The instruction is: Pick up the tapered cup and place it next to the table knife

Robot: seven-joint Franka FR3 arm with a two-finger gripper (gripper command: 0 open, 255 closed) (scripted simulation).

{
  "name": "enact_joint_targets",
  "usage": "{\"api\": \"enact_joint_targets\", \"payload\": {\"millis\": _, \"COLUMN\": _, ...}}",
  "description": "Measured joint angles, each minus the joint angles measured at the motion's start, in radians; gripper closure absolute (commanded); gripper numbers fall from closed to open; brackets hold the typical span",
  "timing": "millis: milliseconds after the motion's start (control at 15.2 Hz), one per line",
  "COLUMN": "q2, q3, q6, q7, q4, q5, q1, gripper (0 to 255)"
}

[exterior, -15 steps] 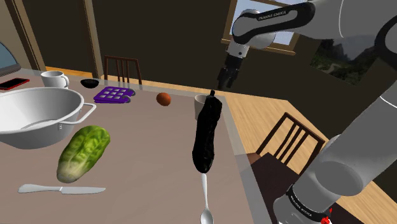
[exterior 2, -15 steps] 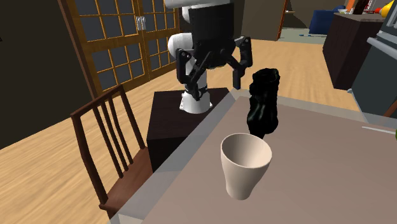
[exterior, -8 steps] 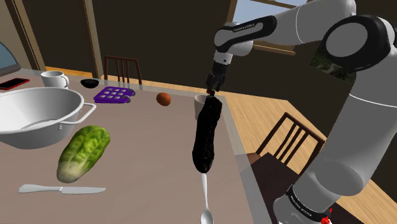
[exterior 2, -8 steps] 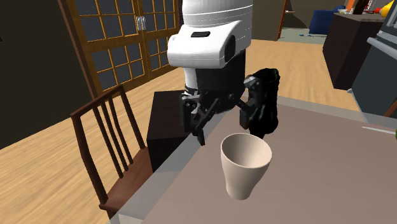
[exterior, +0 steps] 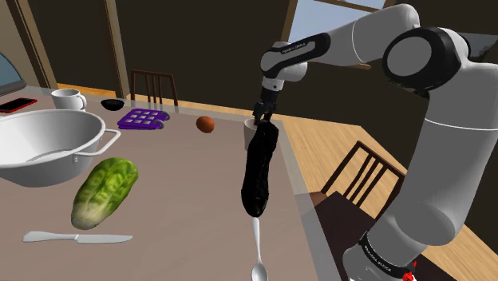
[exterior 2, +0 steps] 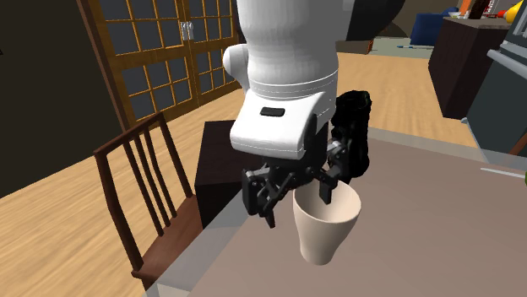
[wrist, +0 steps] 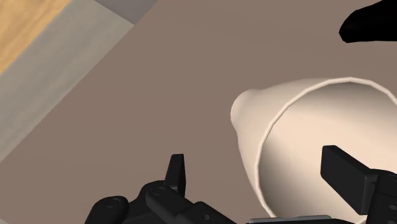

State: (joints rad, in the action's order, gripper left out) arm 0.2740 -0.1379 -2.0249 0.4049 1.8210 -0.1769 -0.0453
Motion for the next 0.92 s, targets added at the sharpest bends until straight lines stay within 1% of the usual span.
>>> {"api": "enact_joint_targets", "payload": {"millis": 132, "q2": 0.005, "q3": 0.001, "q6": -0.014, "q7": 0.001, "q4": 0.009, "q5": -0.002, "q1": -0.001, "gripper": 0}}
{"api": "enact_joint_targets", "payload": {"millis": 462, "q2": 0.007, "q3": 0.002, "q6": -0.018, "q7": 0.0, "q4": 0.01, "q5": -0.002, "q1": -0.002, "gripper": 0}}
{"api": "enact_joint_targets", "payload": {"millis": 528, "q2": 0.007, "q3": 0.002, "q6": -0.018, "q7": 0.0, "q4": 0.01, "q5": -0.002, "q1": -0.002, "gripper": 255}}
{"api": "enact_joint_targets", "payload": {"millis": 924, "q2": 0.007, "q3": 0.002, "q6": -0.018, "q7": 0.0, "q4": 0.01, "q5": -0.003, "q1": -0.002, "gripper": 255}}
